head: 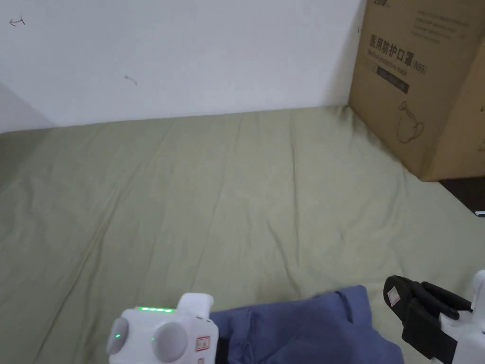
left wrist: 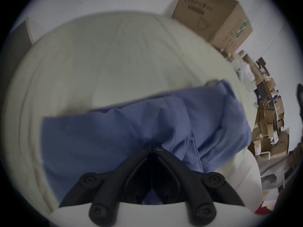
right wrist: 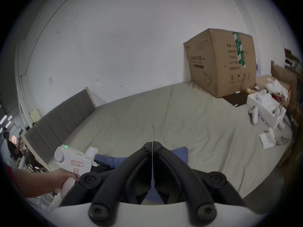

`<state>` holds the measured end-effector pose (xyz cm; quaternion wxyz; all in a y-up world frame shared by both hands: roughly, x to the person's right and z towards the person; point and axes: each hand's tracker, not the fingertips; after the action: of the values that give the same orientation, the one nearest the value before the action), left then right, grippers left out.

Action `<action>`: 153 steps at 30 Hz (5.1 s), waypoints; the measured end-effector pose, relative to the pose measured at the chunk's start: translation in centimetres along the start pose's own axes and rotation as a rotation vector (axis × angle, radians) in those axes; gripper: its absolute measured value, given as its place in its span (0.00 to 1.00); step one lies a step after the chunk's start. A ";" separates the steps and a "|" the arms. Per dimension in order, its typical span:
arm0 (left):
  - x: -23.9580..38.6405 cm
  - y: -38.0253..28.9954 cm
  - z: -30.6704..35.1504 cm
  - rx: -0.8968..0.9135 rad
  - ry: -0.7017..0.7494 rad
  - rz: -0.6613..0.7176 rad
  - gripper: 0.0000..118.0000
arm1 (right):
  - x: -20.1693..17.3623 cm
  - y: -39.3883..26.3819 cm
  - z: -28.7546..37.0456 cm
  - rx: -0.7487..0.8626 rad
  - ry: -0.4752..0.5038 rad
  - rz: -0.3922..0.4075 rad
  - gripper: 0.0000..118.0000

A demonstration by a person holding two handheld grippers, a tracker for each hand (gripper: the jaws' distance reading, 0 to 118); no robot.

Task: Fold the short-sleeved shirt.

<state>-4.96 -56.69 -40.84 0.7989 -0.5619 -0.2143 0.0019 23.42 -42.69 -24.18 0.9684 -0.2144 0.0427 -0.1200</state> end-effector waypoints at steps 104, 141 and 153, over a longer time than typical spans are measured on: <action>3.3 -4.9 15.8 0.694 -0.225 -0.222 0.00 | -2.9 1.8 0.0 -0.109 0.355 -0.220 0.01; -7.2 -8.4 26.8 1.041 0.269 0.044 0.00 | -13.8 1.7 -11.4 -0.395 0.240 0.496 0.02; -19.6 -7.4 15.2 0.431 -0.346 0.435 0.13 | -11.5 -8.4 -22.0 -0.894 0.076 0.478 0.01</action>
<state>-29.73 -50.51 -36.67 0.8318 -0.4044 -0.2163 0.3126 7.56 -56.12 -40.15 0.7800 -0.5877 0.1730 0.1272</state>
